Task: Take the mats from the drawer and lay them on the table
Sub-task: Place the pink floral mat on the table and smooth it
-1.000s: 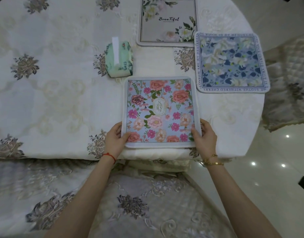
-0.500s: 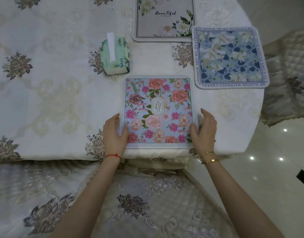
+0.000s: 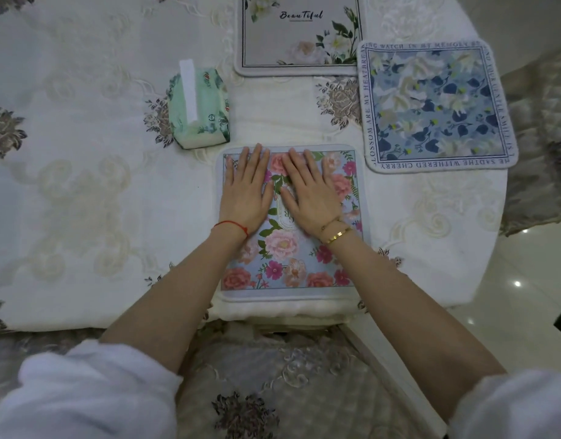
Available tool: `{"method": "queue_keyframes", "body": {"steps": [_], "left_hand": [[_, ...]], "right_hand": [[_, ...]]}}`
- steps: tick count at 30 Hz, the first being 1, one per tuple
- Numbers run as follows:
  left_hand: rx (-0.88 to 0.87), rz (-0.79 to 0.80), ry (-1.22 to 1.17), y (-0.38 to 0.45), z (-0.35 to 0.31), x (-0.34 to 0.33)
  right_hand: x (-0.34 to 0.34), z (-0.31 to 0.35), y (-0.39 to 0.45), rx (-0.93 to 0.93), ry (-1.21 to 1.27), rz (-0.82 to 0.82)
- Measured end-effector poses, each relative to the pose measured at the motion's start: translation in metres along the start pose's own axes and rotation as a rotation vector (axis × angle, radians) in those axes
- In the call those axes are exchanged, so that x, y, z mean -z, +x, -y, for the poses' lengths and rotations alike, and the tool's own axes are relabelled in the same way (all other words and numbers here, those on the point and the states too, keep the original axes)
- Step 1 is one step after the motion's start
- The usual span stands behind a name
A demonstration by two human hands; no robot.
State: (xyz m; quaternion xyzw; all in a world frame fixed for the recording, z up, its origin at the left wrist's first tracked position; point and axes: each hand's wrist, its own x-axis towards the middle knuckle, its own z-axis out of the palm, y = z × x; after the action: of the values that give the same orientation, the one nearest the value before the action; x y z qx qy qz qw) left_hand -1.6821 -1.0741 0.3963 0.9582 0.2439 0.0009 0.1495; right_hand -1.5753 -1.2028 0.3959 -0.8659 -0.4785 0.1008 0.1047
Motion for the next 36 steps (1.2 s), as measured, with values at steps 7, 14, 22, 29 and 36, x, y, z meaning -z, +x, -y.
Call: {"method": "queue_keyframes", "body": {"steps": [7,14,22,29,36], "left_hand": [[-0.017,-0.065,-0.03,-0.003,0.003,-0.002],[0.005,-0.016,0.0,-0.012,0.018,0.003],[-0.018,-0.002,-0.025,-0.066,-0.016,-0.006],[0.057,0.023,0.022,-0.096,0.001,-0.004],[0.124,0.071,0.014,-0.123,0.016,0.003]], "right_hand": [[0.005,-0.027,-0.016,-0.119,-0.018,-0.049],[0.017,-0.054,-0.039,-0.257,-0.053,-0.047],[0.008,0.0,-0.063,-0.015,-0.05,0.044],[0.004,-0.006,-0.083,-0.044,-0.068,0.07],[0.014,-0.034,-0.126,-0.134,-0.06,0.072]]}}
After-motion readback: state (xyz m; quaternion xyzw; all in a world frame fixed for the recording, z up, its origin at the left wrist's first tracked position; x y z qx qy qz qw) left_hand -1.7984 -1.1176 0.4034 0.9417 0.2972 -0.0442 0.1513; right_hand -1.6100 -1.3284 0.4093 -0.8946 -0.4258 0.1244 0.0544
